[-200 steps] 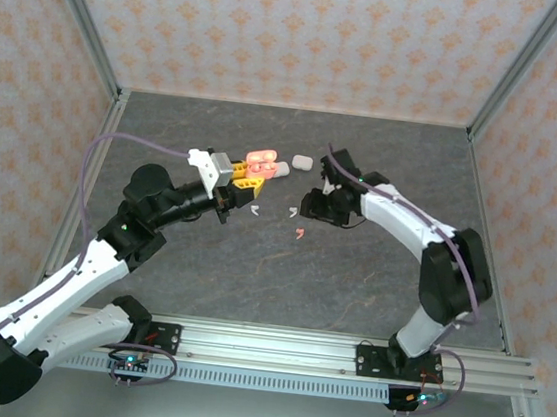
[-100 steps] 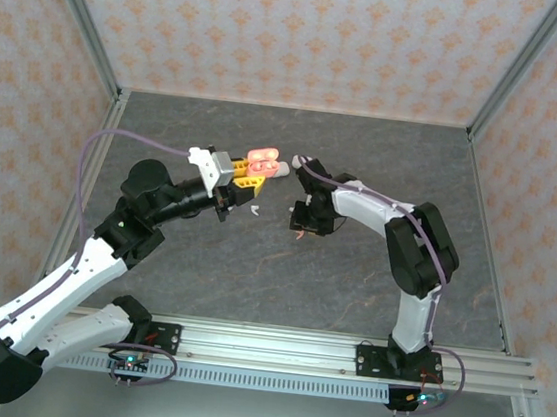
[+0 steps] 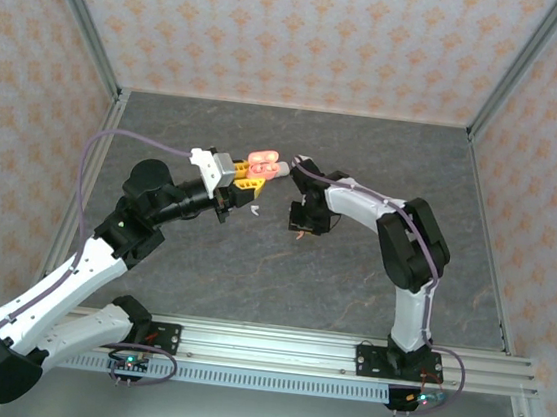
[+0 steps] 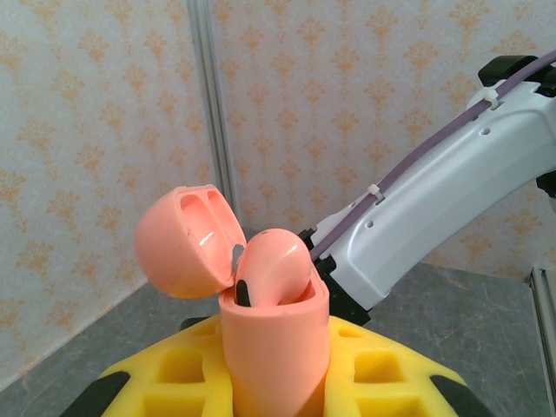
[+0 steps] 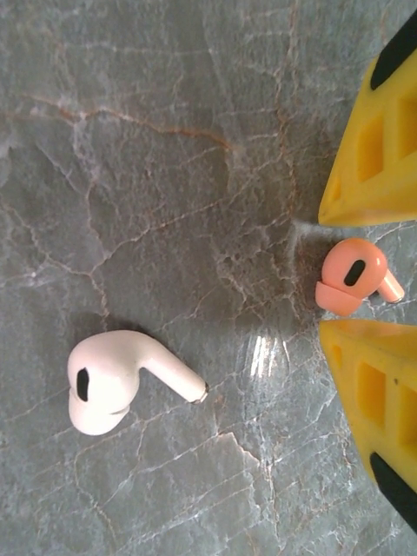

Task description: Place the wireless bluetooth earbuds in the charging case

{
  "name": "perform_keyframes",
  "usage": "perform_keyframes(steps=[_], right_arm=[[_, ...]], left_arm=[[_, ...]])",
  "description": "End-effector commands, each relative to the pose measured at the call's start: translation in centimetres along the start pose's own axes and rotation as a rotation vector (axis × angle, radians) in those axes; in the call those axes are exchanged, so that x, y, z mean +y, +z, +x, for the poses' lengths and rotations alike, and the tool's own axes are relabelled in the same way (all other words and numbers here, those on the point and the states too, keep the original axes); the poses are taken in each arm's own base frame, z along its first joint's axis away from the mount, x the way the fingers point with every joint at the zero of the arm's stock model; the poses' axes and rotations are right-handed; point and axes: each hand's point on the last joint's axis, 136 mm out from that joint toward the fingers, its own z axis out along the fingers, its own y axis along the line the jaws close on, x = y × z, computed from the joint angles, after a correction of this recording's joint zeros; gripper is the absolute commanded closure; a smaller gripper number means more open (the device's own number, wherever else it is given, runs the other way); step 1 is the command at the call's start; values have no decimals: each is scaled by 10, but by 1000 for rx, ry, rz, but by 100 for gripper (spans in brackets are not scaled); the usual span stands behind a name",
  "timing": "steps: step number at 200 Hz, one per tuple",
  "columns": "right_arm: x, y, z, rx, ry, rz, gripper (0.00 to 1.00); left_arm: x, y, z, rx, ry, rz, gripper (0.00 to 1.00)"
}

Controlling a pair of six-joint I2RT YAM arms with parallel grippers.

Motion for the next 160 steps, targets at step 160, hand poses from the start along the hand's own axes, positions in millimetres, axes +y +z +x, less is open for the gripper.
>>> perform_keyframes(steps=[160], right_arm=[[9, -32, -17, -167, -157, -20, 81]], left_arm=[[5, 0, 6, -29, -60, -48, 100]])
